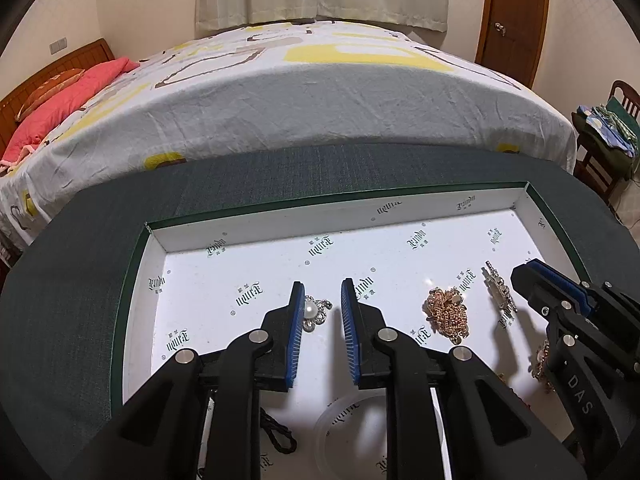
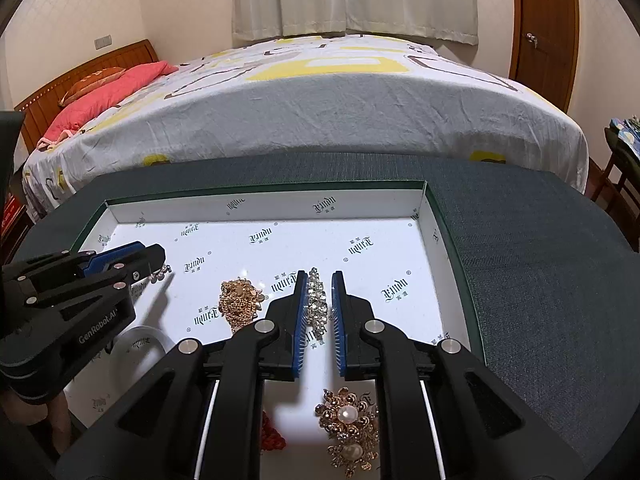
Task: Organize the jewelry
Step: 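Open the left tool to drop the pearl brooch while the right releases the rhinestone brooch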
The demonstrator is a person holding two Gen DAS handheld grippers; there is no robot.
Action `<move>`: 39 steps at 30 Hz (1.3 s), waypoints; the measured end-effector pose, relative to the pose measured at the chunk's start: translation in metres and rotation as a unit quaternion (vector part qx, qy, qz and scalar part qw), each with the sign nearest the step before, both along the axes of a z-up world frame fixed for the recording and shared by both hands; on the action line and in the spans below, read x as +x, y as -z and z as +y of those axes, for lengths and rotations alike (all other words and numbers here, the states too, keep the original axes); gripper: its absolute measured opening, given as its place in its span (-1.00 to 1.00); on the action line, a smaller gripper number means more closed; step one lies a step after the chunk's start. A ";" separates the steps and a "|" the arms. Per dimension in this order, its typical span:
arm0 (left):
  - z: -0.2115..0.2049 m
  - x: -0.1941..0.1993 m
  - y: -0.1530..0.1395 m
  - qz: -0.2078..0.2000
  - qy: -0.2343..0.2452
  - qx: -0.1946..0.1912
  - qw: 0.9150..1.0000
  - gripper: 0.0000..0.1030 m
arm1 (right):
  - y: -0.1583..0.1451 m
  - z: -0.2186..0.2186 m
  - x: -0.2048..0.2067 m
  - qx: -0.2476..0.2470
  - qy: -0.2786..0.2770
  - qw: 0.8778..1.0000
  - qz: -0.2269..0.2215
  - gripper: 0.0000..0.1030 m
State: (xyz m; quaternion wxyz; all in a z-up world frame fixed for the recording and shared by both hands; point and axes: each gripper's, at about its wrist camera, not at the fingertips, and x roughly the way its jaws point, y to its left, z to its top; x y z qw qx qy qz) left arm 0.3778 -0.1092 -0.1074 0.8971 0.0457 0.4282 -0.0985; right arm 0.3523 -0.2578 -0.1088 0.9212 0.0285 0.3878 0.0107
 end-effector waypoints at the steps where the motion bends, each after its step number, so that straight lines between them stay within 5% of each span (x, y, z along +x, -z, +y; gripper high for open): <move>1: 0.000 0.000 0.000 0.000 0.000 0.000 1.000 -0.61 | 0.000 0.000 0.000 0.001 0.000 1.000 0.000 -0.74; 5: 0.000 0.000 -0.001 -0.002 0.000 -0.002 1.000 -0.50 | 0.000 0.000 -0.001 0.001 0.001 1.000 -0.001 -0.61; 7: 0.002 -0.001 -0.003 -0.007 -0.003 -0.007 1.000 -0.11 | -0.001 -0.001 -0.001 0.002 0.002 1.000 -0.004 -0.51; 9: 0.003 -0.003 -0.005 -0.015 -0.005 -0.012 1.000 0.01 | -0.001 0.000 -0.001 0.001 0.002 1.000 -0.004 -0.51; 18: 0.005 -0.004 -0.009 -0.020 -0.007 -0.016 1.000 0.34 | -0.002 0.001 -0.003 0.001 0.002 1.000 -0.009 -0.27; 24: 0.007 -0.007 -0.010 -0.025 -0.007 -0.019 0.999 0.41 | -0.006 0.002 -0.005 0.001 0.003 1.000 -0.015 -0.05; 39: 0.027 -0.063 -0.050 -0.088 -0.028 -0.048 0.995 0.45 | -0.050 0.005 -0.060 0.002 -0.003 0.997 -0.072 0.12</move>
